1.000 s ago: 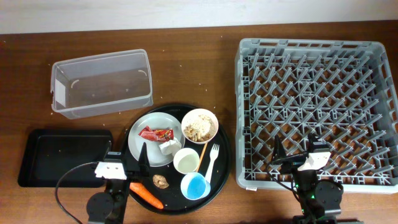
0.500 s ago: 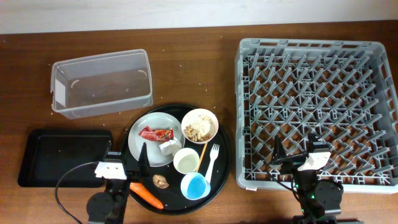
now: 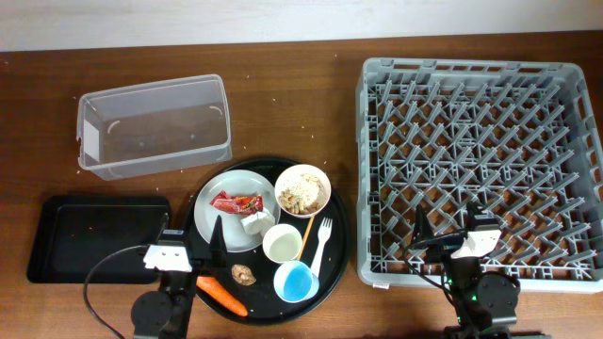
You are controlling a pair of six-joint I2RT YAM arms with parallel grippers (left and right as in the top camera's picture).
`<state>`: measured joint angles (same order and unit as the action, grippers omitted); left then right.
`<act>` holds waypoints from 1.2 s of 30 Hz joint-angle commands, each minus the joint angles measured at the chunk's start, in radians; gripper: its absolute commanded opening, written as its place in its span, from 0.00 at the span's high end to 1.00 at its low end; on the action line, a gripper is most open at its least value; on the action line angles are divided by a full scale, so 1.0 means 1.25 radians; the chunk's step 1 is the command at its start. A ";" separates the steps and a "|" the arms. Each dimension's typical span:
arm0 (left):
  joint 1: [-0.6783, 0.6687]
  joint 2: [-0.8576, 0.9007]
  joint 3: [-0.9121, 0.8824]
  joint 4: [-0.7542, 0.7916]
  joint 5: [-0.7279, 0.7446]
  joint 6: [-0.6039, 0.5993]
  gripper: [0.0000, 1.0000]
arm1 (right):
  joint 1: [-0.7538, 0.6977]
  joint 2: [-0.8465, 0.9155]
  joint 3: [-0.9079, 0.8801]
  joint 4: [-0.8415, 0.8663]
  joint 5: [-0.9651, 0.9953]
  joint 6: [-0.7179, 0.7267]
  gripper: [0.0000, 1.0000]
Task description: Sort waste into correct bins and load items into the dishwasher rack
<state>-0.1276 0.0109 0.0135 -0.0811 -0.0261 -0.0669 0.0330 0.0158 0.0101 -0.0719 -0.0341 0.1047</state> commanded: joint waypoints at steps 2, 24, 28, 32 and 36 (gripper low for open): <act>0.003 -0.004 -0.003 0.006 0.001 0.016 0.01 | 0.005 -0.008 -0.004 -0.005 0.008 0.000 0.02; 0.004 0.184 0.267 -0.279 0.009 0.000 0.01 | 0.005 0.117 0.263 -0.224 -0.106 0.091 0.02; 0.004 0.363 0.409 -0.366 0.022 0.001 0.01 | 0.005 0.260 0.404 -0.338 -0.113 0.091 0.02; 0.004 0.560 0.581 -0.491 0.045 0.001 0.01 | 0.005 0.436 0.566 -0.497 -0.114 0.090 0.02; 0.004 0.753 0.775 -0.666 0.048 0.002 0.01 | 0.005 0.623 0.731 -0.664 -0.110 0.088 0.02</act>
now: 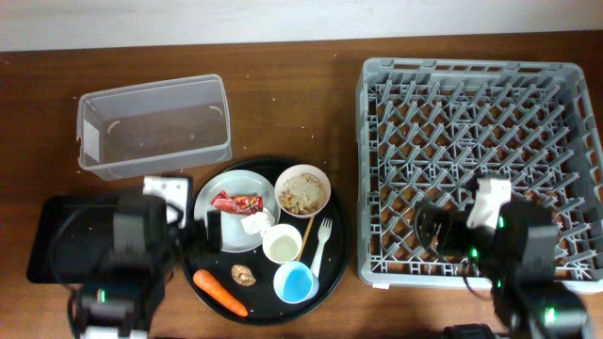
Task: Sort waste into correct bins and load items into the dishwasher rack
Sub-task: 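Grasp the red candy wrapper on the white plate with left gripper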
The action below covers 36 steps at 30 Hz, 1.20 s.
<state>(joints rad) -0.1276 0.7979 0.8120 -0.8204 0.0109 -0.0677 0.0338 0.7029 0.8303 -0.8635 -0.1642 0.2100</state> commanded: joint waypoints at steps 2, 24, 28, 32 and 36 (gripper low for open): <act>0.004 0.239 0.240 -0.145 0.034 0.009 0.01 | 0.004 0.195 0.162 -0.101 -0.010 0.006 0.02; 0.003 0.714 0.257 0.028 0.142 0.010 0.62 | 0.003 0.444 0.198 -0.157 0.005 -0.012 0.02; 0.003 0.712 0.259 0.017 0.142 0.010 0.99 | 0.003 0.444 0.198 -0.157 0.005 -0.012 0.02; 0.004 0.693 0.310 -0.034 0.137 0.010 0.99 | 0.003 0.444 0.198 -0.157 0.005 -0.012 0.02; 0.004 0.647 0.436 -0.091 0.043 0.009 0.99 | 0.003 0.444 0.198 -0.157 0.006 -0.012 0.02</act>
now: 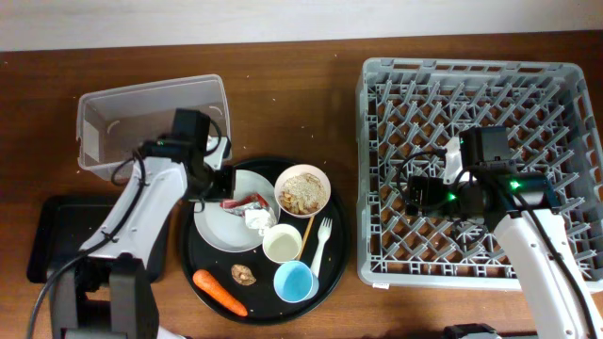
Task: Sort waste into correct bins and load items into the dishwasher rack
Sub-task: 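Grasp the red candy wrapper on the white plate with left gripper, then carry the wrapper to the clear bin and release it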
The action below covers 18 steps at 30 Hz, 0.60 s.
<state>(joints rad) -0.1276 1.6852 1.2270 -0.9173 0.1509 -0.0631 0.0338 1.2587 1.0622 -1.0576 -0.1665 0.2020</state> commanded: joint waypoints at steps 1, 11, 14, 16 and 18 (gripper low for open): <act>0.004 -0.074 0.131 -0.015 -0.095 0.006 0.99 | 0.003 0.000 0.012 -0.002 0.009 -0.005 0.02; 0.055 -0.072 0.208 0.179 -0.336 0.006 0.79 | 0.003 0.000 0.012 -0.005 0.010 -0.005 0.02; 0.081 -0.037 0.208 0.195 -0.335 0.006 0.21 | 0.004 0.000 0.012 -0.005 0.010 -0.005 0.02; 0.084 -0.030 0.208 0.192 -0.333 0.006 0.13 | 0.004 0.000 0.012 -0.005 0.010 -0.005 0.02; 0.078 -0.040 0.209 0.168 -0.294 0.006 0.13 | 0.004 0.000 0.012 -0.005 0.010 -0.005 0.02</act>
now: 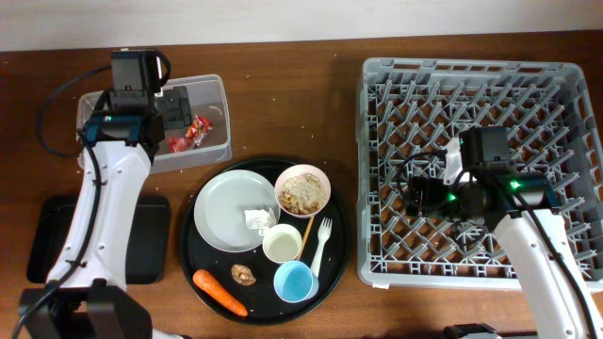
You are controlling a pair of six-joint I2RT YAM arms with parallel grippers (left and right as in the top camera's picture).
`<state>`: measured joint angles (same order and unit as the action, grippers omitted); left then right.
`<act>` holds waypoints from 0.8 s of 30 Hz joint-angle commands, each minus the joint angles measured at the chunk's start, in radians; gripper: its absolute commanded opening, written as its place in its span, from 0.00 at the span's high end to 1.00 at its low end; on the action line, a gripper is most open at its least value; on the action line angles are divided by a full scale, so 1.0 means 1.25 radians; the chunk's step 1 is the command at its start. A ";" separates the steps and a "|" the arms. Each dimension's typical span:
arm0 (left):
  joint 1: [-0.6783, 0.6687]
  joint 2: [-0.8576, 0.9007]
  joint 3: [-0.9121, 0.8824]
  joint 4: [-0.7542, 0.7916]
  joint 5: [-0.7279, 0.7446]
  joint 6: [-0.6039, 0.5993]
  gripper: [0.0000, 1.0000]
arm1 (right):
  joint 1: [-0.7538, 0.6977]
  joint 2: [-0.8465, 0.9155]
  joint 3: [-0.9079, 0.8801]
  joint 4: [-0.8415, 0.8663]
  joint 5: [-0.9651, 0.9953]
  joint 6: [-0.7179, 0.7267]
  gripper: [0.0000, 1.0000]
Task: Sort waste into correct bins and load items into the dishwasher rack
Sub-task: 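Carry the wrapper to the clear bin and release it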
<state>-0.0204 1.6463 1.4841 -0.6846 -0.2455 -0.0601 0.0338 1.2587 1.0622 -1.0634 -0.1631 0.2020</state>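
Note:
My left gripper (186,121) reaches over the clear plastic bin (104,151) at the back left, and the red wrapper (188,132) sits at its tip inside the bin's outline, apparently pinched. The white plate (221,202) on the black round tray (203,273) carries only a crumpled white scrap (254,218). Also on the tray are a bowl of food (301,190), a cream cup (283,243), a blue cup (295,281), a white fork (323,243), a chopstick (306,231), a carrot (220,292) and a small brown scrap (244,274). My right gripper (417,195) hovers over the grey dishwasher rack (377,141), and its jaws are unclear.
A black rectangular tray (151,235) lies at the front left, partly under my left arm. The rack fills the right half of the table. Bare wood shows between the round tray and the rack.
My left gripper has gone from the plate to over the clear bin, and the red wrapper has left the plate with it. The right arm has not moved.
Both arms first sat low at the table's front edge, with the wrapper on the plate. Later they were raised, the left beside the plate and the right over the rack. The left gripper was then at the wrapper, which is now in the clear bin's outline.

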 commanded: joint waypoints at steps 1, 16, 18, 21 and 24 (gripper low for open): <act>-0.012 -0.018 0.004 -0.045 0.087 0.003 0.13 | 0.004 0.000 0.012 0.000 0.008 -0.005 0.02; -0.130 -0.025 -0.265 -0.241 0.433 -0.034 0.14 | 0.004 0.000 0.012 -0.018 0.013 -0.005 0.02; -0.130 -0.025 -0.318 -0.175 0.434 -0.039 0.14 | 0.004 0.000 0.012 -0.019 0.013 -0.005 0.02; -0.130 -0.025 -0.408 -0.046 0.456 -0.038 0.14 | 0.004 0.000 0.012 -0.018 0.013 -0.005 0.02; -0.130 -0.024 -0.467 0.052 0.494 -0.038 0.16 | 0.004 0.000 0.012 -0.018 0.013 -0.005 0.02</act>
<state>-0.1802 1.6268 0.9607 -0.6868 0.3077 -0.0982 0.0338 1.2606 1.0626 -1.0878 -0.1585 0.2020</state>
